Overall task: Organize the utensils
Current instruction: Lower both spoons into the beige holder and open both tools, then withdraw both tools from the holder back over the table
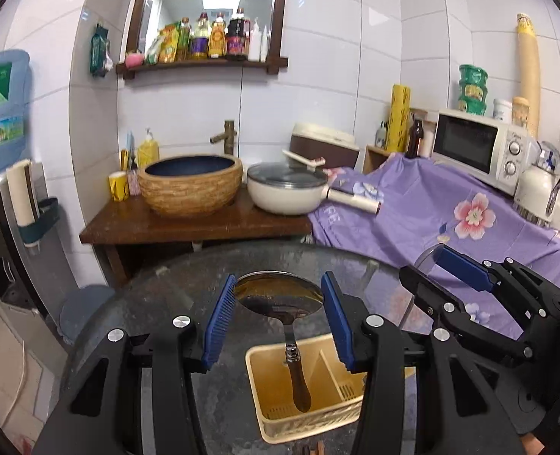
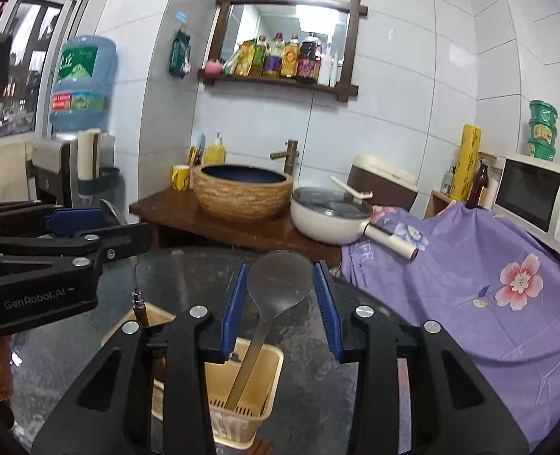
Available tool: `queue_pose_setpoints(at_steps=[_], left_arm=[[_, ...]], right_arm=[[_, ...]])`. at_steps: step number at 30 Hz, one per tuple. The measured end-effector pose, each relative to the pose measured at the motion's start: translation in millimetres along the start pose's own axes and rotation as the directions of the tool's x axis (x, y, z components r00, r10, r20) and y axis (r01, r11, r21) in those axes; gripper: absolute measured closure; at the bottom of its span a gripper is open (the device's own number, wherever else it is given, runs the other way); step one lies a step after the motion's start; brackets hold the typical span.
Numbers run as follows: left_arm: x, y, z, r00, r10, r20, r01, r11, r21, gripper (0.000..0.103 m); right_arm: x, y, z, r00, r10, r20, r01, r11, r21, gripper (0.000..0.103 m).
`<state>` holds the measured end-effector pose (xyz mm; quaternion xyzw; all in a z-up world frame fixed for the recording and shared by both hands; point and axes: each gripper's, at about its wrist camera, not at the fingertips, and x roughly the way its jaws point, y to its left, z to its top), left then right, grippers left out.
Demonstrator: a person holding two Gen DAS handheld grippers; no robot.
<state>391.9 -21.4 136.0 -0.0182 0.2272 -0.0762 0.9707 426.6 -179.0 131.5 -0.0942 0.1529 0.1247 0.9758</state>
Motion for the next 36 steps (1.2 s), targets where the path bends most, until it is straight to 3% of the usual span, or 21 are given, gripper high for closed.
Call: queue_pose_setpoints(at_steps=[8,22,25,28,29,31,34,36], left_arm=[[20.2,4.2,-36.1,0.997,-0.004,-0.072,0.003,1.000,-0.007,0.057],[31.6,-0.9,-52.9,0.993,-0.012,-0.117,0.014,1.000,0.017,0.057],[29.1,-2.5,-53.0,0.994,-0.012,-0.108,0.014,1.000,0.025,0.057],[21.6,-3.2,-51.1,0.997,0.009,-0.079,-0.006,0.999,0.046,0.046],[16.7,-2.3,-50.0,0.998,0.015,-0.065,-0.012,0.999,0.043,0.037],[6.1,0.5,-49.4,0.999,0.025,-0.034,-0.024,0.999,0.035,0.030],[-17.2,8.0,-54.0,0.998,0.054,0.010,-0.054,0.998,0.021,0.017],[-29.8,9.5,-61.2,0.997,0.068,0.019,-0.069,0.997,0.028,0.008]], right_arm=[[13.6,8.2,-43.4,0.998,0.016,-0.059,-0.017,1.000,-0.020,0.066],[14.3,12.6,-59.6,0.997,0.021,-0.074,-0.023,0.999,-0.036,0.066],[13.4,10.4,-59.0,0.997,0.023,-0.071,-0.025,0.999,-0.032,0.055],[8.0,8.9,-59.3,0.998,0.016,-0.054,-0.017,0.999,-0.030,0.045],[5.1,8.5,-58.7,0.999,0.015,-0.048,-0.017,0.999,-0.031,0.042],[-4.2,6.6,-57.0,1.000,0.005,-0.025,-0.006,0.999,-0.035,0.040],[-20.9,5.1,-57.1,1.000,-0.003,-0.025,0.003,1.000,-0.031,0.026],[-34.1,6.8,-61.3,0.999,-0.003,-0.036,0.002,1.000,-0.031,0.024]])
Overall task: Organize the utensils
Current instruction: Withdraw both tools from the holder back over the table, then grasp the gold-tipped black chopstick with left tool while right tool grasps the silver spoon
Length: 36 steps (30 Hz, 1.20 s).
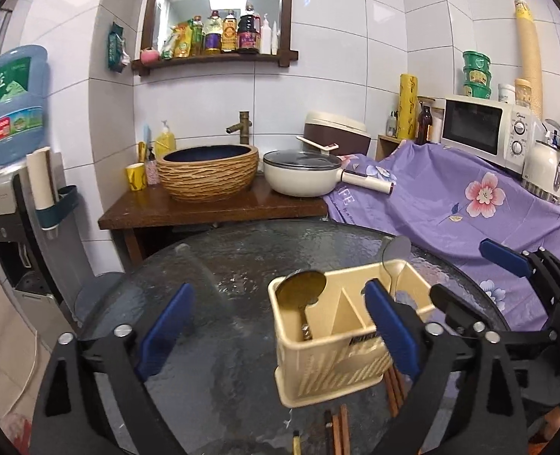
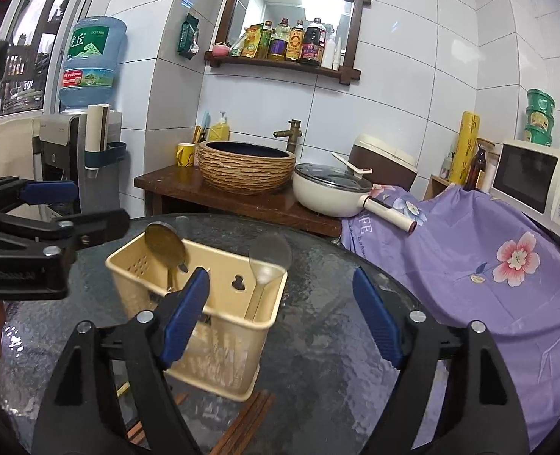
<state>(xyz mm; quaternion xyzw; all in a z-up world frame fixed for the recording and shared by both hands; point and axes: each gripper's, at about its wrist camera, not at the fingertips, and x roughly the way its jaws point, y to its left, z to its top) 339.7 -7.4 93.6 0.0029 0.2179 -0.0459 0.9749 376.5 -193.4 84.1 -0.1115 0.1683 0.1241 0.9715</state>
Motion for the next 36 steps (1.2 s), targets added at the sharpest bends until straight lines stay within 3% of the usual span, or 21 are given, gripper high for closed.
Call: queue_pose_setpoints(at_steps=[3,6,12,18,23,29,36], left_arm=[[-14.7,2.1,-16.5,0.999,0.035,-0.015,-0.034,0.999,0.028,0.006],[-18.1,8.8,-39.8,0.994,0.063,-0.090,-0.061,0.998,0.024,0.006],[-18.9,19.1,-91.3,0.972,0.125,-0.200,-0.119,0.992,0.038,0.006],[-19.4,20.1,-124.2,0.953,0.127,-0.276,-0.118,0.992,0.049,0.006],[-17.3,19.6,-133.3,0.944,0.128,-0.304,-0.116,0.992,0.055,0.006],[-14.1,13.5,-140.1,0.938,0.104,-0.330,-0.087,0.994,0.064,0.018],[-9.7,5.6,-144.5,0.933,0.080,-0.351,-0.059,0.996,0.070,0.024]], right_arm=[[-16.8,8.8,-11.4,0.999,0.000,-0.043,-0.001,1.000,-0.022,0.020],[-25.3,18.3,-29.7,0.990,0.058,-0.132,-0.059,0.998,-0.010,0.019],[-27.7,51.4,-82.7,0.934,0.141,-0.327,-0.150,0.989,-0.003,0.019],[-22.7,75.5,-122.0,0.878,0.194,-0.437,-0.204,0.979,0.023,0.024],[-17.4,90.5,-129.1,0.854,0.182,-0.488,-0.220,0.975,-0.021,0.031],[-3.6,89.0,-134.9,0.826,0.191,-0.531,-0.222,0.975,0.004,0.037],[5.8,89.5,-136.2,0.813,0.195,-0.549,-0.221,0.975,0.019,0.037]])
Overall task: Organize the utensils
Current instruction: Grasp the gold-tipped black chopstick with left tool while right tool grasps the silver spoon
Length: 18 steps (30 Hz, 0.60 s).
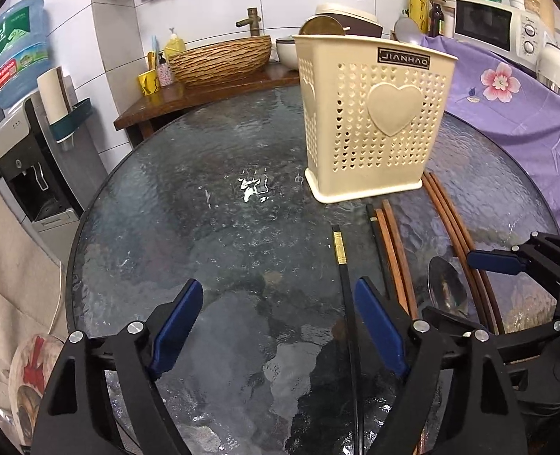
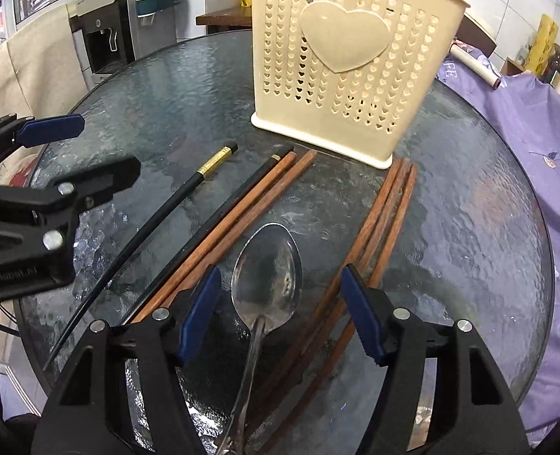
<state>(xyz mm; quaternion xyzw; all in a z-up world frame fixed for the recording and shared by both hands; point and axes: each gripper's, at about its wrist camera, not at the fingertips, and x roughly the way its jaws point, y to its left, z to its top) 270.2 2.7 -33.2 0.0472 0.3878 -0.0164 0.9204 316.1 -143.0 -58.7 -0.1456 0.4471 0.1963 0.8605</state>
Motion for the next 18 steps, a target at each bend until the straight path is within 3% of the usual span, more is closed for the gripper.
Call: queue_pose_setpoints(at_steps=[11,18], left_arm=[[20.3,-21.4,4.1,0.996,-0.057,-0.070,0.060,0.997,0.042,0.046],[33.2,-33.2,7.3,0.993,-0.060,-0.098,0.067,0.995,0.073,0.053]], right_arm=[[0.2,3.9,3.6,1.000,-0.021,-0.006,0.021,1.000,0.001,0.048],[-0.2,5.6,3.2,1.000,-0.026,-0.002,0.026,1.000,-0.005,0.052]])
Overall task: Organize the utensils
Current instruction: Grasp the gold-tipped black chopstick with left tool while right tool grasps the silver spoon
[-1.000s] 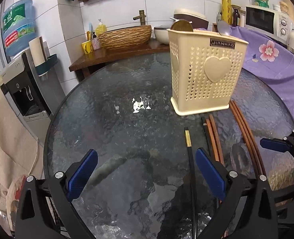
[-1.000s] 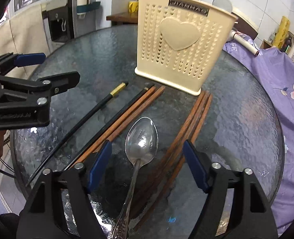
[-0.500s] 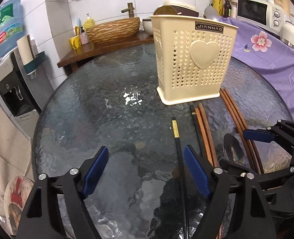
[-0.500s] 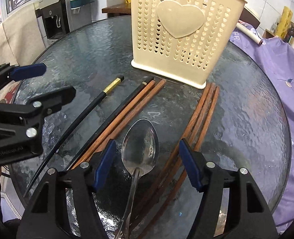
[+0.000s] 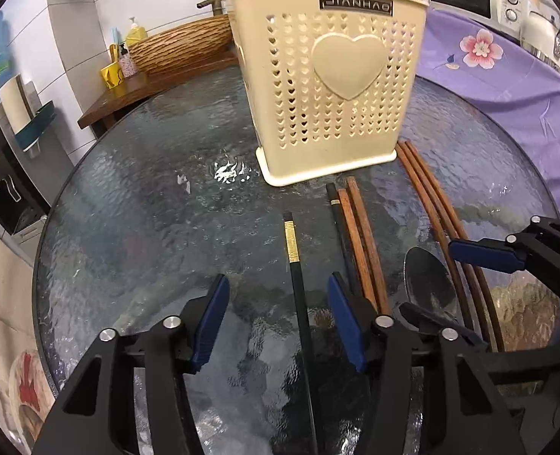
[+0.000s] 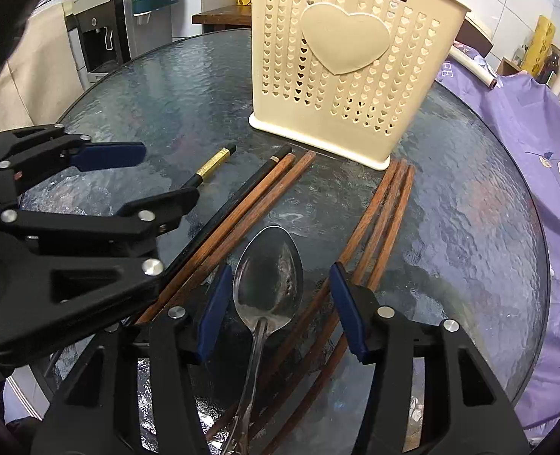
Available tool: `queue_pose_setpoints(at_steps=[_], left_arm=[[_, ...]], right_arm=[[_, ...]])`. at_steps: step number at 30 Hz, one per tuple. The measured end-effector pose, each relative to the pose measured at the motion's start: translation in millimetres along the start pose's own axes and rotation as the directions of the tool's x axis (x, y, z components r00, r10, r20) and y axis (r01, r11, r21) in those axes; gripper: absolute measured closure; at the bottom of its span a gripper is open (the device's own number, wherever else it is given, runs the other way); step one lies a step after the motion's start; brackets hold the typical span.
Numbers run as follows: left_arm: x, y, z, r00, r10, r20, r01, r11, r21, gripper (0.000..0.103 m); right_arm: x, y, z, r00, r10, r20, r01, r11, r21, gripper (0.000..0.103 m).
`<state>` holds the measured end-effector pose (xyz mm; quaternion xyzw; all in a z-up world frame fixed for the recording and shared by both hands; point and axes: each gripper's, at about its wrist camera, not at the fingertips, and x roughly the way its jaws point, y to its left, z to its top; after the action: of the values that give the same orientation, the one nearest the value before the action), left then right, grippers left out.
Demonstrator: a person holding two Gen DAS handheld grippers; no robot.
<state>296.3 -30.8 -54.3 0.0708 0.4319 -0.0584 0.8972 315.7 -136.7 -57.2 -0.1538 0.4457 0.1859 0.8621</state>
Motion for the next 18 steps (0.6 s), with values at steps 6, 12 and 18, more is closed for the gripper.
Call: queue_pose_setpoints(at_steps=[6,12,18], left_arm=[[8.9,-1.1,2.8,1.000,-0.001,-0.028,0.001,1.000,-0.001,0.058],[14.7,-3.4,7.6,0.999,-0.011,-0.033,0.011,1.000,0.002,0.059],[17.9,-0.8,11.4,0.999,-0.032,-0.040,0.031,0.999,-0.010,0.059]], right_arm=[[0.3,3.1,0.2,1.000,-0.002,0.005,0.002,1.000,-0.019,0.058],[0.2,7.2,2.3,1.000,0.015,-0.001,-0.015,1.000,-0.021,0.064],[0.5,3.0,2.8,1.000,0.029,-0.005,-0.029,1.000,-0.008,0.064]])
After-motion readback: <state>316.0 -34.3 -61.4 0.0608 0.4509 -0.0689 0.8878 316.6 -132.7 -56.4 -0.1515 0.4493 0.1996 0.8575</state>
